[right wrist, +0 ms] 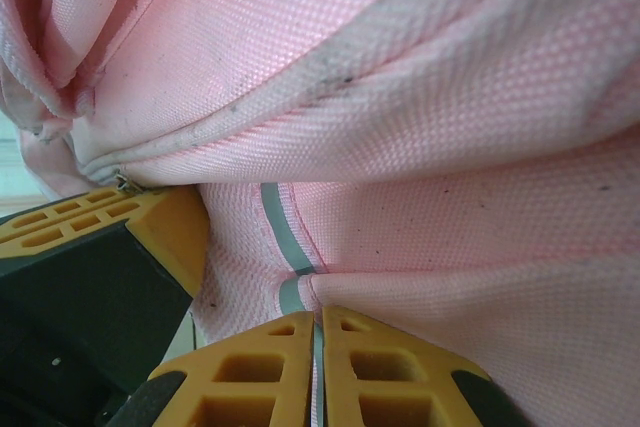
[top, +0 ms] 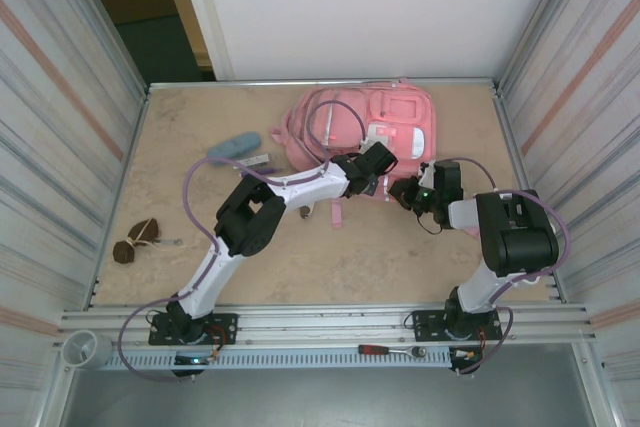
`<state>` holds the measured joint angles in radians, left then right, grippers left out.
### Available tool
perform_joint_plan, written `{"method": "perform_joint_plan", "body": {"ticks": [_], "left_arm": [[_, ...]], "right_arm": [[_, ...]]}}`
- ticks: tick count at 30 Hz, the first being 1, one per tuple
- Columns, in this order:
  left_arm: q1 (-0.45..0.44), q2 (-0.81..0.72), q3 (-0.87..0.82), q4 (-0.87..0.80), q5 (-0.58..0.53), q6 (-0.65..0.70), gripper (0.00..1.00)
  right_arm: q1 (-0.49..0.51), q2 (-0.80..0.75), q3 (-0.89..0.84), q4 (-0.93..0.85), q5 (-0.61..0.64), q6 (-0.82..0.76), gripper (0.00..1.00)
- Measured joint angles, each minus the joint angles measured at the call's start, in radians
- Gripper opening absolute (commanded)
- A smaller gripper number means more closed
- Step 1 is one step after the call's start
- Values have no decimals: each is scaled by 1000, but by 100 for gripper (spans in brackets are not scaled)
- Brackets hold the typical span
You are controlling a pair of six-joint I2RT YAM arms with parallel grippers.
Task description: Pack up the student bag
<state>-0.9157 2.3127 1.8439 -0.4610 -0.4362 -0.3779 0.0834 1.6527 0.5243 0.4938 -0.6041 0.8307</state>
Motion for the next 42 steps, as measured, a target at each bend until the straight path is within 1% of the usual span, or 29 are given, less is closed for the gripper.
{"method": "perform_joint_plan", "body": {"ticks": [2,9,10,13,18,21,23,25,28,37,40,42], "left_arm": [[0,0,0,0,0,0,0],[2,-5,-11,9,13,1,0],[4,-7,-16,13,17,2,2],[7,-11,-23,20,27,10,13],[7,-11,-23,19,24,24,20],[6,-11,-23,18,22,39,27],[6,-11,-23,15,15,43,28],[6,-11,-23,15,14,45,27],[6,-9,-20,10,7,53,23],[6,3,3,-18,-14,98,0],[6,-2,-5,-11,-6,105,0],[9,-23,-40,19,18,106,0]], "right_arm": [[0,0,0,0,0,0,9],[-7,0,0,-5,-3,0,9],[-7,0,0,-5,-3,0,9],[-7,0,0,-8,-3,0,9],[-8,0,0,-8,-3,0,9],[-9,0,0,-9,-4,0,9],[-10,0,0,-11,-4,0,9],[-10,0,0,-11,-4,0,9],[-11,0,0,-11,-5,0,9],[-11,0,0,-12,-4,-1,9],[-12,0,0,-13,-5,0,9],[-12,0,0,-15,-4,0,9]]}}
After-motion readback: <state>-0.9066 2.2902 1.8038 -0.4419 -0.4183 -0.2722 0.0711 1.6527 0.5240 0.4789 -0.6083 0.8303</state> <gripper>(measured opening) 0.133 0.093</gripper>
